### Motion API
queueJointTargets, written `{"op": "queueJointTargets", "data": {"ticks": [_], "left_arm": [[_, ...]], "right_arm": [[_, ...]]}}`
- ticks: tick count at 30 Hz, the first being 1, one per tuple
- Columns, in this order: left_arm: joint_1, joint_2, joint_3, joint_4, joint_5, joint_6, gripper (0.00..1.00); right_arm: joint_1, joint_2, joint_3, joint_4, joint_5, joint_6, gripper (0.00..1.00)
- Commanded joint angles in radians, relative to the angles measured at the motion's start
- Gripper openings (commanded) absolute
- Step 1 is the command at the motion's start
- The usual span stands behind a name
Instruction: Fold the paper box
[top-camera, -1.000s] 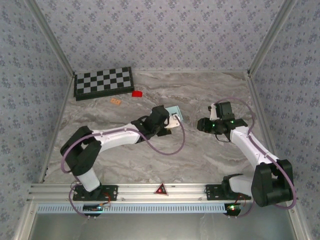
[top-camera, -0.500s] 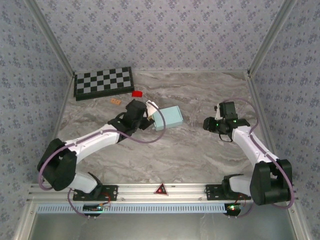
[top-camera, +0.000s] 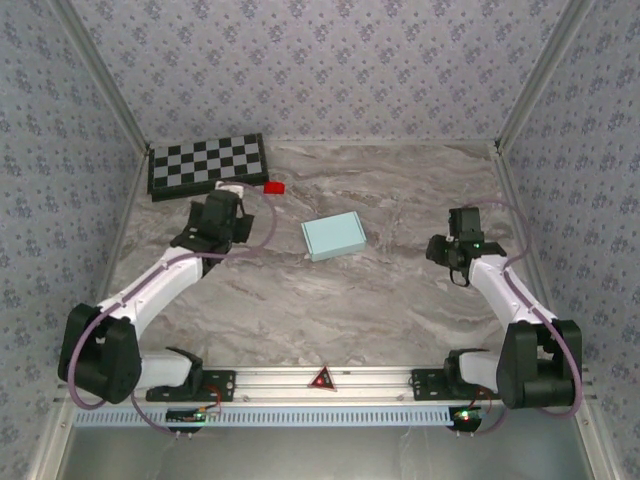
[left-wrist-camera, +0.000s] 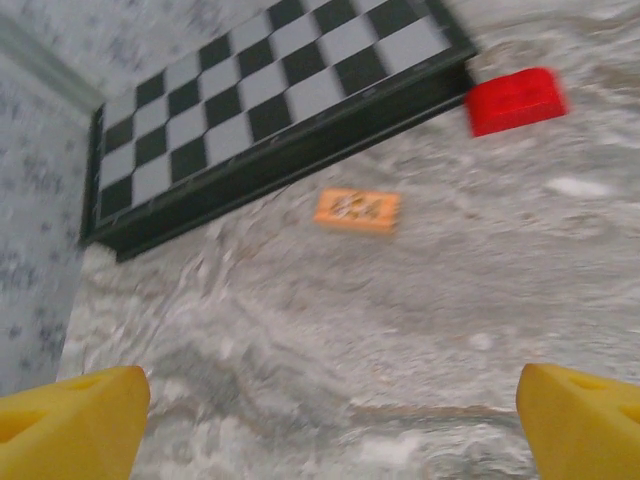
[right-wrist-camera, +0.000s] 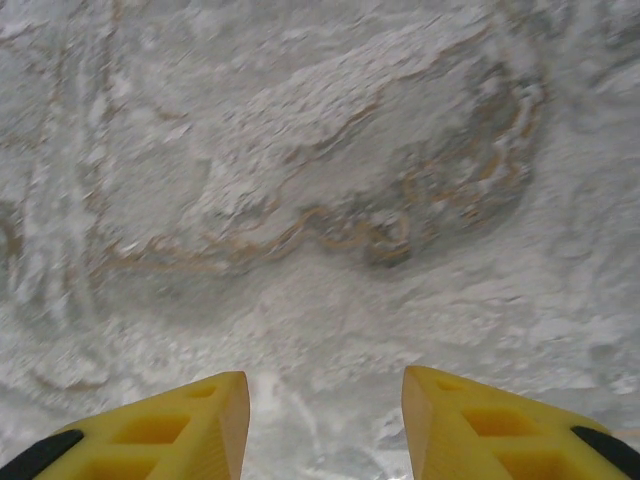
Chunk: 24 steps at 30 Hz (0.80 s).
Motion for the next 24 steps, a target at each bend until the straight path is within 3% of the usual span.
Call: {"op": "queueJointTargets", "data": {"ticks": [1, 12, 18, 21, 24], "left_arm": [[0.06, -0.036, -0.035, -0.026, -0.011, -0.098, 0.95], [0.296, -0.032, -0.191, 0.196, 0.186, -0.166, 1.0], [0.312, 0.041, -0.247, 0.359, 0.241, -0.112, 1.0], [0.318, 0.062, -0.3, 0.501, 0.379, -0.032, 1.0], [0.327, 0.071, -0.351, 0.631, 0.43, -0.015, 1.0]], "right_arm": [[-0.02, -0.014, -0.031, 0.074, 0.109, -0.025, 0.48], [-0.102, 0.034, -0.105, 0.319, 0.084, -0.117, 0.52], [-0.106, 0.06, -0.162, 0.515, 0.076, -0.196, 0.56], [-0.107, 0.066, -0.201, 0.628, 0.05, -0.242, 0.56], [-0.112, 0.068, -0.24, 0.712, -0.007, -0.274, 0.57]]}}
